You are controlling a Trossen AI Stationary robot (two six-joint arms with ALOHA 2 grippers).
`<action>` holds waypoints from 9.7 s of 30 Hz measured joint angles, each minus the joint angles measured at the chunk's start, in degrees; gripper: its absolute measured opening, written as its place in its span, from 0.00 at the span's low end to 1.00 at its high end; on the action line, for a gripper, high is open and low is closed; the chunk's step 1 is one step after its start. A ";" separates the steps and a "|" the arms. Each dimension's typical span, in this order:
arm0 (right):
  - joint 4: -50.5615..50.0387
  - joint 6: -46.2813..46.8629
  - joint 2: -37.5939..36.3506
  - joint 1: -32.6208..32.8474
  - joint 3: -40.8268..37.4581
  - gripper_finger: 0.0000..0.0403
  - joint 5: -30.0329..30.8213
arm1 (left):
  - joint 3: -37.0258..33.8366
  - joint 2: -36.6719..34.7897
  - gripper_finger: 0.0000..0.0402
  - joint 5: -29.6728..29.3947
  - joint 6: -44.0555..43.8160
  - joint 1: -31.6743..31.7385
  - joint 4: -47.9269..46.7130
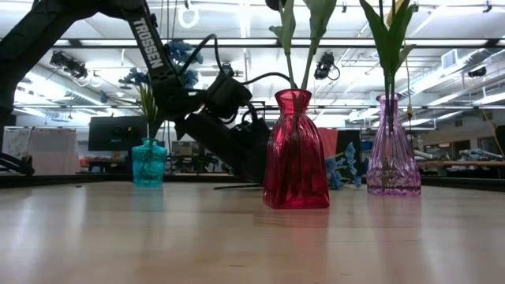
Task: Sort flowers into vase by color
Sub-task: Put the blue flower into the blue vase
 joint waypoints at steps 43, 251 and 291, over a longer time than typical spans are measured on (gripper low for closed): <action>5.23 -1.14 0.00 -4.65 0.00 0.61 -6.97 | -0.22 -50.10 0.06 -19.63 24.63 -27.58 -2.25; -23.46 8.98 -1.99 1.37 13.46 0.62 -4.59 | -16.21 -65.79 0.07 -61.08 3.16 -55.65 -37.01; -9.74 4.05 -1.97 1.33 5.46 0.62 -1.89 | -52.13 -84.15 0.07 -38.31 22.52 -15.02 12.42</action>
